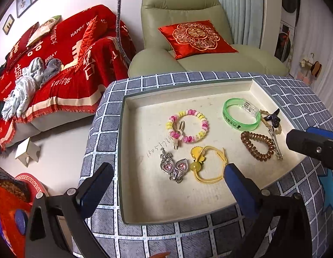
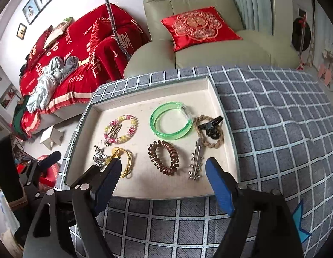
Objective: Organize jewelry
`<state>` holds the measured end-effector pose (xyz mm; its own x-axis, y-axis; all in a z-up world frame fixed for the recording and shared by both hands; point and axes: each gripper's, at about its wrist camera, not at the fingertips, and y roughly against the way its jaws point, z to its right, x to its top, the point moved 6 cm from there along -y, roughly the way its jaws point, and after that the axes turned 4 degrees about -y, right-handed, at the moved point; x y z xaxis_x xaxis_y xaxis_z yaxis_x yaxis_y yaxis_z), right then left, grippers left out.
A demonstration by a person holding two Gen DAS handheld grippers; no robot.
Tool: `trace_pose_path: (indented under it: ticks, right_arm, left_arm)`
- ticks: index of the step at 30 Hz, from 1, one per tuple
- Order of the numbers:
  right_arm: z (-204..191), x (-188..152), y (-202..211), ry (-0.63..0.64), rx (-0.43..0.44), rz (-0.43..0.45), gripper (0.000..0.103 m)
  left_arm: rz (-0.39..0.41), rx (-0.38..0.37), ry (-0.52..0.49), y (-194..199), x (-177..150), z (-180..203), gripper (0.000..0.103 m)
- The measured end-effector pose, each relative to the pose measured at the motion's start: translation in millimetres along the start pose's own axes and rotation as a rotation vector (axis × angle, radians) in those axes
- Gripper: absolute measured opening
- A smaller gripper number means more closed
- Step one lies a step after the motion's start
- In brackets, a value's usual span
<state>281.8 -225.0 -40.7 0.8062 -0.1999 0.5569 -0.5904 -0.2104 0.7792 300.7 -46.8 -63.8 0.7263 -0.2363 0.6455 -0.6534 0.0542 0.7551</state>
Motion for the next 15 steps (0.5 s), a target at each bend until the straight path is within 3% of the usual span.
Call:
trace_pose_path:
  ticks: [5, 6, 7, 8, 15]
  right_arm:
    - [-4, -2, 11, 0.039, -0.043, 0.061, 0.085]
    - [-4, -3, 14, 0.043, -0.047, 0.077, 0.088]
    - [-4, -4, 18, 0.052, -0.059, 0.098, 0.100]
    - [-5, -5, 20, 0.057, -0.065, 0.110, 0.102]
    - [-9, -22, 45, 0.109, -0.087, 0.215, 0.103]
  left_arm:
    - [0.019, 0.009, 0.002, 12, -2, -1, 0.103]
    - [0.023, 0.013, 0.003, 14, -3, -1, 0.103]
    - [0.029, 0.015, 0.004, 18, -5, -1, 0.103]
    - [0.035, 0.018, 0.005, 21, -6, -1, 0.103]
    - [0.087, 0.050, 0.028, 54, -21, -1, 0.103]
